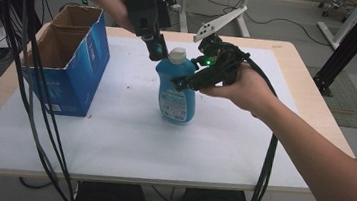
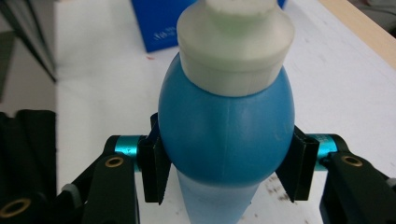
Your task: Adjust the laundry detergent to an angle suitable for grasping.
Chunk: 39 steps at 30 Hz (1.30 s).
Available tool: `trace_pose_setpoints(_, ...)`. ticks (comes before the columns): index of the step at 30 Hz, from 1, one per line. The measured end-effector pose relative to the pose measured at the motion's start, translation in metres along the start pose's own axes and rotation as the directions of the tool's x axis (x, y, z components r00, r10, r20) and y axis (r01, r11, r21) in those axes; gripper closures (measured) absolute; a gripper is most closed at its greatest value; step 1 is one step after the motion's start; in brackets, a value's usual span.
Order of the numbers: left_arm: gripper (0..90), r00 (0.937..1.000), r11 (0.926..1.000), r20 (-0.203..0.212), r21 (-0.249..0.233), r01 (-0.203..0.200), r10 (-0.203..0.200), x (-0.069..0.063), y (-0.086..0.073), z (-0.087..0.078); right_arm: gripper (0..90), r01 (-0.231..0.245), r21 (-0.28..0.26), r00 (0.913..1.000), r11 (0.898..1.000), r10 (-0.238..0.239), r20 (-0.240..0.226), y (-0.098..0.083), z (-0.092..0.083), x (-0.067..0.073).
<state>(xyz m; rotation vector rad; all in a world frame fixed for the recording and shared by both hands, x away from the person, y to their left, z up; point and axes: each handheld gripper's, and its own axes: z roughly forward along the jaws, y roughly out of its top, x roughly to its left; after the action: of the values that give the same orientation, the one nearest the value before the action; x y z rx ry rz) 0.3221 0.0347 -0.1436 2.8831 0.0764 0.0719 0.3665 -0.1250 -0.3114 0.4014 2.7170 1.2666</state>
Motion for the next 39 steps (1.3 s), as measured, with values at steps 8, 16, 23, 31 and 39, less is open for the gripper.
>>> trace_pose_setpoints(8,18.1,1.0,1.0,-0.002,0.001,-0.003,0.003,0.0,-0.001,-0.001,44.3,0.047,-0.062,0.9941,0.997,-0.053,-0.094,-0.004,-0.003,-0.002)
trace_pose_setpoints(16,18.1,1.0,1.0,-0.002,0.002,-0.004,0.004,-0.001,-0.001,0.0,44.7,0.06,-0.097,0.984,0.993,-0.075,-0.161,-0.014,0.0,-0.006)
trace_pose_setpoints(23,18.1,1.0,1.0,0.0,0.002,-0.004,0.004,-0.001,-0.001,0.0,44.8,0.077,-0.103,0.9807,0.992,-0.094,-0.172,-0.022,0.006,-0.005)
trace_pose_setpoints(31,18.1,1.0,1.0,0.001,0.003,-0.005,0.005,-0.001,-0.001,0.0,44.4,0.08,-0.1,0.9784,0.992,-0.098,-0.182,-0.028,0.008,-0.006)
trace_pose_setpoints(39,18.1,1.0,1.0,-0.001,0.001,-0.005,0.005,-0.002,0.0,0.001,43.0,0.076,-0.085,0.9777,0.993,-0.091,-0.189,-0.032,0.004,-0.008)
